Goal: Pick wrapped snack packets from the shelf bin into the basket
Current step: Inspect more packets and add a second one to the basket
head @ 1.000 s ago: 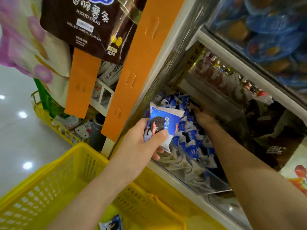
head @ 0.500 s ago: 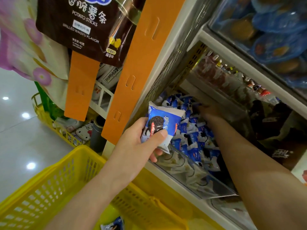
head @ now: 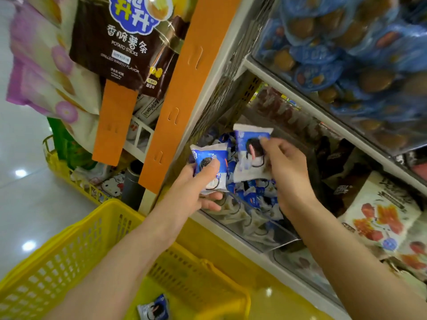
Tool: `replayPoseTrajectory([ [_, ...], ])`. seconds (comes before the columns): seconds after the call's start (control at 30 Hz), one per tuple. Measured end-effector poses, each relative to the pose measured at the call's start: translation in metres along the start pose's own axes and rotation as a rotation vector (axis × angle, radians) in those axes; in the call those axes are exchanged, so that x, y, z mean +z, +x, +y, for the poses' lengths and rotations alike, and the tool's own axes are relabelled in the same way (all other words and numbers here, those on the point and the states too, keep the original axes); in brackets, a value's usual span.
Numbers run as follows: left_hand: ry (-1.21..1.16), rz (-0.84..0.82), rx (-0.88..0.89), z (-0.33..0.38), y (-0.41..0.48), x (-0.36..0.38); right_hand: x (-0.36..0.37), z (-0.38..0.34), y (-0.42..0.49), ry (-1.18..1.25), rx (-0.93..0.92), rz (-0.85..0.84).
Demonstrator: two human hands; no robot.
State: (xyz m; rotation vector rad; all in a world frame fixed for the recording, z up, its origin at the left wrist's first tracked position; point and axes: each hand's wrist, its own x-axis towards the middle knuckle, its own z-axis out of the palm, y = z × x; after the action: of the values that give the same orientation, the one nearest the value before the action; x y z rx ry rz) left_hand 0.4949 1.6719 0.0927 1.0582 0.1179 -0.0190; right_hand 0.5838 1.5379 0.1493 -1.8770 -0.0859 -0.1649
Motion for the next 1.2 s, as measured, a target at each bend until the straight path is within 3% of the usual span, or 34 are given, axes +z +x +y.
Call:
replayPoseTrajectory([
  [0.17, -0.093, -0.129, -0.036, -0.002, -0.013, 0.007, -0.003, -0.003, -0.055, -0.026, -0.014, -0.248],
  [0.3, 0.009, -0.158, -0.002, -0.004, -0.020, 0.008, -0.004, 0.002, -0.059, -0.146, -0.050, -0.241],
  [0.37, 0.022, -0.196, -0.010, -0.002, -0.022, 0.007, -0.006, 0.002, -0.057, -0.160, 0.019, -0.243],
  [0.47, 0.062, -0.214, -0.050, 0.003, -0.023, 0.004, -0.011, 0.001, -0.053, -0.087, 0.248, -0.468],
  [0.57, 0.080, -0.222, -0.055, 0.006, -0.022, 0.000, -0.012, 0.001, -0.047, -0.055, 0.274, -0.548],
  [0.67, 0.046, -0.193, -0.037, 0.009, -0.022, -0.003, -0.012, 0.004, -0.033, -0.010, 0.233, -0.473],
  [0.77, 0.033, -0.071, -0.065, 0.010, -0.019, -0.007, -0.012, 0.008, -0.010, 0.082, 0.246, -0.247],
  [0.9, 0.015, 0.030, -0.102, 0.012, -0.015, -0.011, -0.011, 0.016, 0.035, 0.013, 0.198, 0.061],
  [0.97, -0.028, 0.052, -0.113, 0.013, -0.013, -0.011, -0.010, 0.025, 0.061, -0.111, 0.200, 0.163],
  [1.07, -0.023, 0.062, -0.114, 0.015, -0.010, -0.011, -0.009, 0.042, 0.095, -0.417, 0.190, 0.218],
  [1.2, -0.038, 0.128, -0.105, 0.014, -0.004, -0.013, -0.009, 0.060, 0.125, -0.647, 0.097, 0.264],
])
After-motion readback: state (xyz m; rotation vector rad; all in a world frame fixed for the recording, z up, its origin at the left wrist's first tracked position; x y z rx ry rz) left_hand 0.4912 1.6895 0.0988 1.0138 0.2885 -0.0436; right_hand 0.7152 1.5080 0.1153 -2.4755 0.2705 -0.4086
